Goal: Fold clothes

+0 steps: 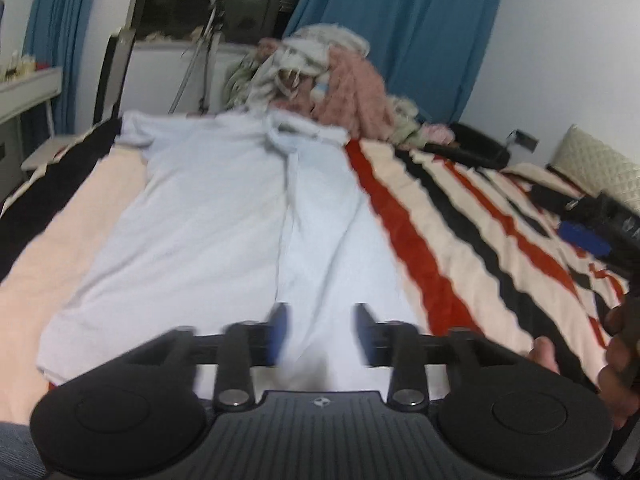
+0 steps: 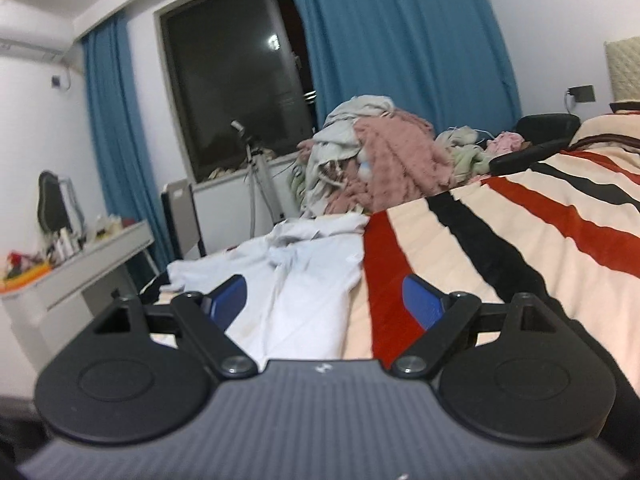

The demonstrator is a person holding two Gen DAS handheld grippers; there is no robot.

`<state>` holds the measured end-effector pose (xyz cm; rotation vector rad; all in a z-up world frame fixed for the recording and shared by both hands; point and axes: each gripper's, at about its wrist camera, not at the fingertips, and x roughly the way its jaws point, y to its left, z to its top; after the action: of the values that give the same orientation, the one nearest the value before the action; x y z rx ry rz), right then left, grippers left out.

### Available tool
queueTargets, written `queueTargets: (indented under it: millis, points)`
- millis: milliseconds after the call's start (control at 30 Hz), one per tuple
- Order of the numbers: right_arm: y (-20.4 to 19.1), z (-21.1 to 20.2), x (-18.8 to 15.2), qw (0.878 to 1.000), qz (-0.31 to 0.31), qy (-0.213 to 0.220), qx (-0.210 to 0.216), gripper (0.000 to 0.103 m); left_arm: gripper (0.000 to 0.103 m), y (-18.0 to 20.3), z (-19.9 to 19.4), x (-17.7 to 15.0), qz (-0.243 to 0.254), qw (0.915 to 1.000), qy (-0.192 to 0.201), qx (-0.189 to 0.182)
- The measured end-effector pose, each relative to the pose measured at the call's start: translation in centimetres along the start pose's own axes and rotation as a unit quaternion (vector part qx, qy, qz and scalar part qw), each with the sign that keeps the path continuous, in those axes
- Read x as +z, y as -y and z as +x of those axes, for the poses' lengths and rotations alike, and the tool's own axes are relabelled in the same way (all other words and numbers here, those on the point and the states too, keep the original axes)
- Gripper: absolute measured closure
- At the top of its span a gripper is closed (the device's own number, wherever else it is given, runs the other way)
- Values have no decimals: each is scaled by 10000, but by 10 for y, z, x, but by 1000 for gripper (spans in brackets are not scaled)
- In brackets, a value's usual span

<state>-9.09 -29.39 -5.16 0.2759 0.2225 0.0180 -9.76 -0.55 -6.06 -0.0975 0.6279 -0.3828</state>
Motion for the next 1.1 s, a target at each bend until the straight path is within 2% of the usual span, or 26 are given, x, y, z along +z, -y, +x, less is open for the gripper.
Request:
queueTargets:
  millis: [33, 100, 167, 200, 533, 667, 767, 933, 1100]
  points:
    - [-5, -2, 0, 10000, -46, -12, -3, 16, 41, 2, -3, 2, 37, 10000, 74, -26]
    - [-15, -7, 3, 9999, -113, -10, 0, 16, 34, 4, -13, 5, 129, 9997, 215, -27]
    - [-24, -13, 7, 9999, -142, 15, 32, 16, 17, 8, -26, 9, 182, 9992, 347, 25]
    - [-29, -15, 9, 9999, -163, 22, 45, 16, 15, 9, -31, 12, 201, 9989, 417, 50]
    - [-73, -51, 28, 9985, -501, 202, -7, 16, 12, 4, -96, 39, 196, 9960, 845, 224]
    - [-89, -54, 34, 9988, -456, 180, -15, 16, 9, -1, -120, 43, 221, 9936, 1086, 226]
    - [-100, -49, 33, 9994, -294, 198, -44, 16, 9, -18, -125, 51, 18, 9933, 1132, 213]
    - [-115, -13, 36, 9999, -125, 30, 38, 16, 9, -63, -99, 70, -438, 9930, 1032, 382]
    - [-115, 49, 42, 9996, -224, -115, -95, 17, 9, -105, -49, 92, -876, 9920, 744, 515]
